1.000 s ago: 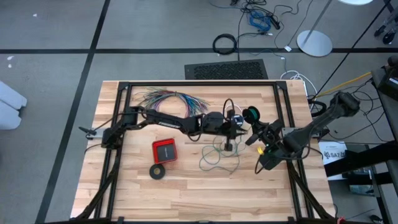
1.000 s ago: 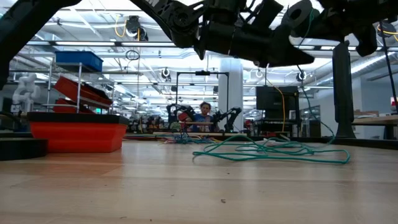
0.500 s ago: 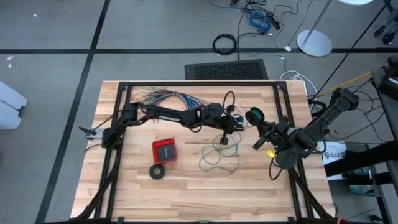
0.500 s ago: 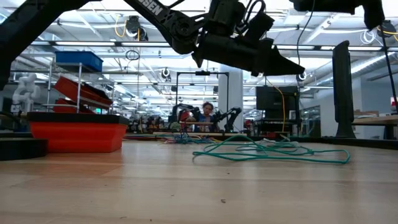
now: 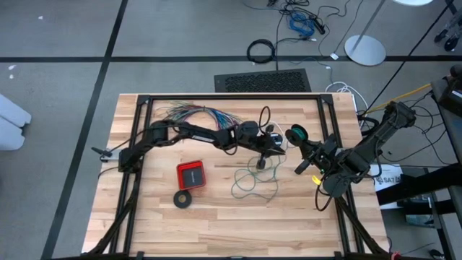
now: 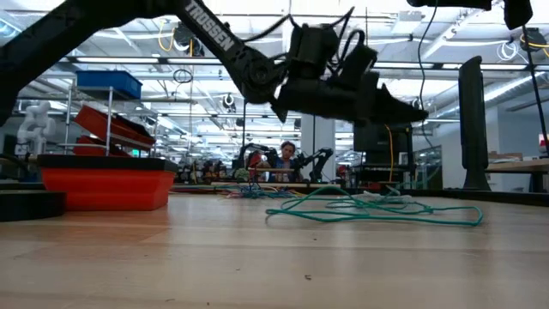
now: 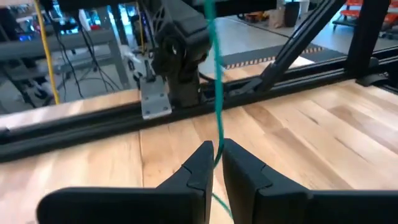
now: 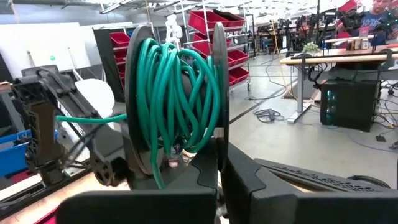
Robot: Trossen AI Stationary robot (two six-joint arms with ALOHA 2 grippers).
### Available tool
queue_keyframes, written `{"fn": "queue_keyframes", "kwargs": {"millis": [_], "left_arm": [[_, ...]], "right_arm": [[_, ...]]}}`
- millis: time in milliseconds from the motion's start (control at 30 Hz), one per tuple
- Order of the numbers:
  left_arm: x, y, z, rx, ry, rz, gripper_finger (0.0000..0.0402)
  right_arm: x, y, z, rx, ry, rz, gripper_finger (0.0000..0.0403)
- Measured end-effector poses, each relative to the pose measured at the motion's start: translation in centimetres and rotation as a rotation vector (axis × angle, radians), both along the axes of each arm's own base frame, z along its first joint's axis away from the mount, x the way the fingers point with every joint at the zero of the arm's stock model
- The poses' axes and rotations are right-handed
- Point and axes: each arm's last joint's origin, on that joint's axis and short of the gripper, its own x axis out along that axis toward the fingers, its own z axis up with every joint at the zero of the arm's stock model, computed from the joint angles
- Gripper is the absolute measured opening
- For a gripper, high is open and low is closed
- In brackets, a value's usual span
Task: Coil cords
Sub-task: Coil the green wire onto the spool
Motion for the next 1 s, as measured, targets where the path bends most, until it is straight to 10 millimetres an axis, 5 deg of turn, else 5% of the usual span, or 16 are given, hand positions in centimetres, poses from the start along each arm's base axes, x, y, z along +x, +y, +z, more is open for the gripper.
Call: {"fn": "queue_keyframes", "kwargs": {"millis": [400, 600, 1000], "left_arm": [[0.3, 0.1, -1.1, -0.100, -0.052, -0.047, 0.0040], [0.3, 0.4, -1.3, -0.094, -0.038, -0.027, 0.0007], [-0.8, 5.0, -1.4, -0.146, 0.035, 0.033, 0.0002]], "right_arm": [[0.0, 0.0, 0.0, -0.001, 0.006, 0.005, 0.0000], [0.0, 0.1, 0.0, 0.001, 0.014, 0.019, 0.0000], [0.0, 0.9, -0.6, 0.072, 0.142, 0.231, 0.0000]]}}
